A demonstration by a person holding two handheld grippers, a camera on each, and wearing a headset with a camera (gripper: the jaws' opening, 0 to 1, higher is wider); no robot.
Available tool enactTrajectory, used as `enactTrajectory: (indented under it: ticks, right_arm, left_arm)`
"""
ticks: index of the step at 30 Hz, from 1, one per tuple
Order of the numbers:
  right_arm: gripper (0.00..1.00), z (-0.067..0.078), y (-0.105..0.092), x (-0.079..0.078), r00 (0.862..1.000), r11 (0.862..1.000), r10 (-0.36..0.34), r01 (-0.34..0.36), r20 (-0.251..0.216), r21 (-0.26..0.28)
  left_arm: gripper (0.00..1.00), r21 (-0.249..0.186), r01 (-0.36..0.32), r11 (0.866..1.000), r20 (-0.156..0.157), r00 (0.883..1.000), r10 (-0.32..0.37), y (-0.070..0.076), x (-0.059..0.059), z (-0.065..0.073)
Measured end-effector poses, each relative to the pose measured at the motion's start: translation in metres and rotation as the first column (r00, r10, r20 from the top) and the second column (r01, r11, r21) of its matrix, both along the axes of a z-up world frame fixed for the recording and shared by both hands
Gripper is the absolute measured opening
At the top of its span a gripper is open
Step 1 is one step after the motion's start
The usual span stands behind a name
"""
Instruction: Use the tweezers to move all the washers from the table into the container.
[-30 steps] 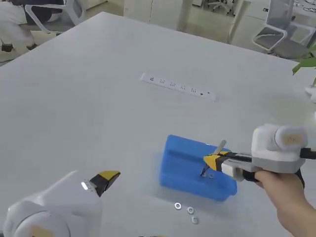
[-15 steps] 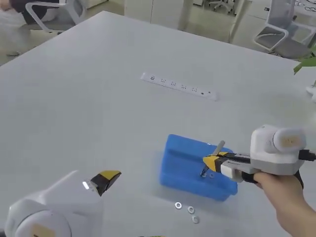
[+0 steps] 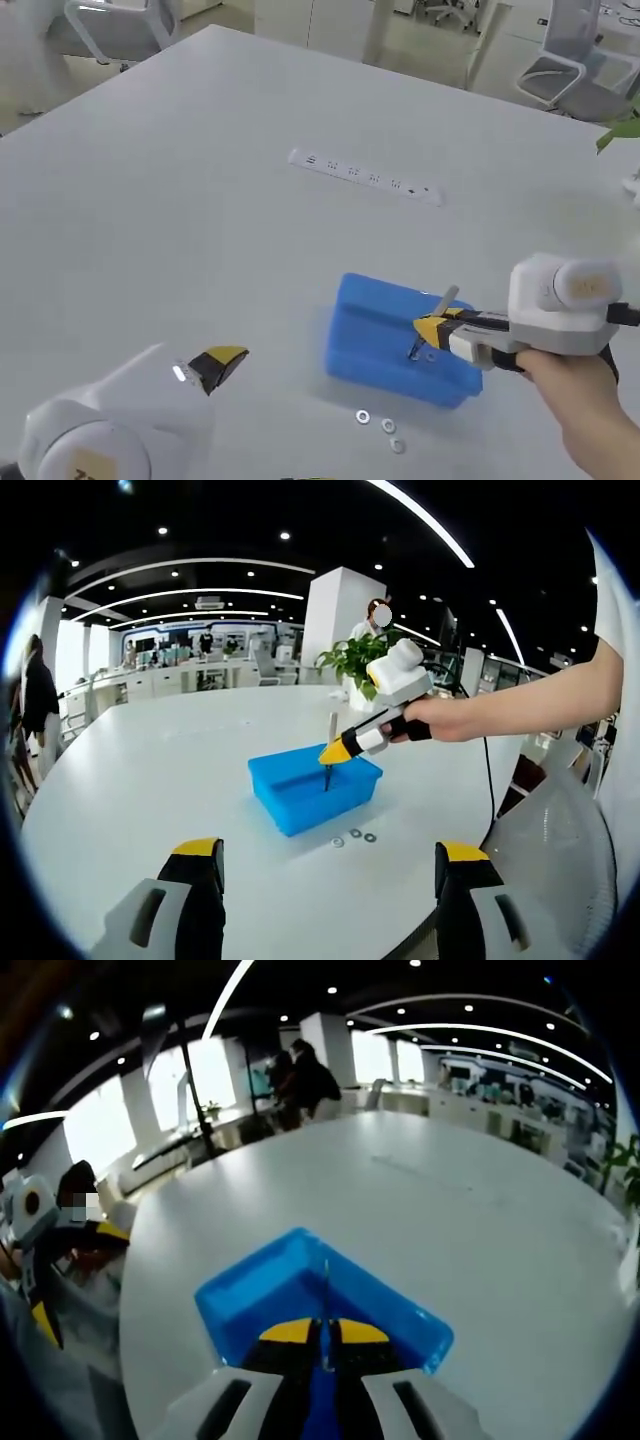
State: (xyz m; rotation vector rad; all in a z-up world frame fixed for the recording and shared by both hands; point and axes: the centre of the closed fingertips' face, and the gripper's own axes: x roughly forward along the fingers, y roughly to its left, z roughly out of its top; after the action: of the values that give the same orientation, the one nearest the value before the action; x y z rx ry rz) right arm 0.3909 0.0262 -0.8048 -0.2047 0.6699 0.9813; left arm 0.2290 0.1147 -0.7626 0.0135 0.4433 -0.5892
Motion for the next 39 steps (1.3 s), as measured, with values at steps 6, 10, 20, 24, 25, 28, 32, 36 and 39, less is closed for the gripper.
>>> enactTrajectory:
  ticks: [6, 10, 20, 24, 25, 28, 32, 36, 39]
  right_arm:
    - [0.04, 0.008, -0.002, 0.000, 1.000, 1.000, -0.008, 0.008, 0.008, 0.013]
    - [0.04, 0.016, -0.001, 0.000, 1.000, 0.999, -0.017, 0.016, 0.012, 0.031]
    - [0.04, 0.035, 0.001, -0.009, 0.999, 0.998, -0.008, 0.006, 0.031, 0.064]
    - [0.04, 0.046, 0.004, -0.017, 0.999, 0.997, 0.003, -0.006, 0.043, 0.081]
    - [0.04, 0.048, 0.004, -0.018, 0.999, 0.996, 0.003, -0.007, 0.045, 0.084]
    - [0.04, 0.053, 0.005, -0.025, 0.999, 0.995, 0.008, -0.012, 0.047, 0.096]
    - [0.04, 0.057, 0.005, -0.034, 0.999, 0.994, 0.010, -0.015, 0.047, 0.111]
    - [0.04, 0.061, 0.006, -0.042, 0.999, 0.993, 0.016, -0.022, 0.050, 0.118]
    - [0.04, 0.060, 0.009, -0.049, 0.998, 0.993, 0.029, -0.035, 0.047, 0.115]
  left_arm:
    - [0.88, 0.003, 0.005, 1.000, -0.001, 1.000, -0.005, 0.000, 0.000, 0.000]
    - [0.88, 0.001, 0.006, 1.000, 0.000, 1.000, -0.006, 0.000, 0.000, 0.000]
    - [0.87, -0.003, 0.008, 1.000, -0.001, 1.000, -0.008, 0.000, -0.001, 0.000]
    - [0.87, -0.003, 0.009, 1.000, -0.002, 1.000, -0.009, -0.001, -0.001, 0.000]
    - [0.87, -0.003, 0.010, 1.000, -0.002, 1.000, -0.010, -0.001, -0.001, 0.001]
    - [0.86, -0.003, 0.012, 1.000, -0.003, 1.000, -0.012, -0.002, -0.002, 0.000]
    - [0.86, -0.004, 0.014, 1.000, -0.005, 1.000, -0.014, -0.002, -0.003, 0.000]
    - [0.86, -0.003, 0.021, 1.000, -0.008, 1.000, -0.021, -0.004, -0.004, -0.001]
    - [0.86, -0.004, 0.028, 1.000, -0.013, 1.000, -0.028, -0.005, -0.004, -0.002]
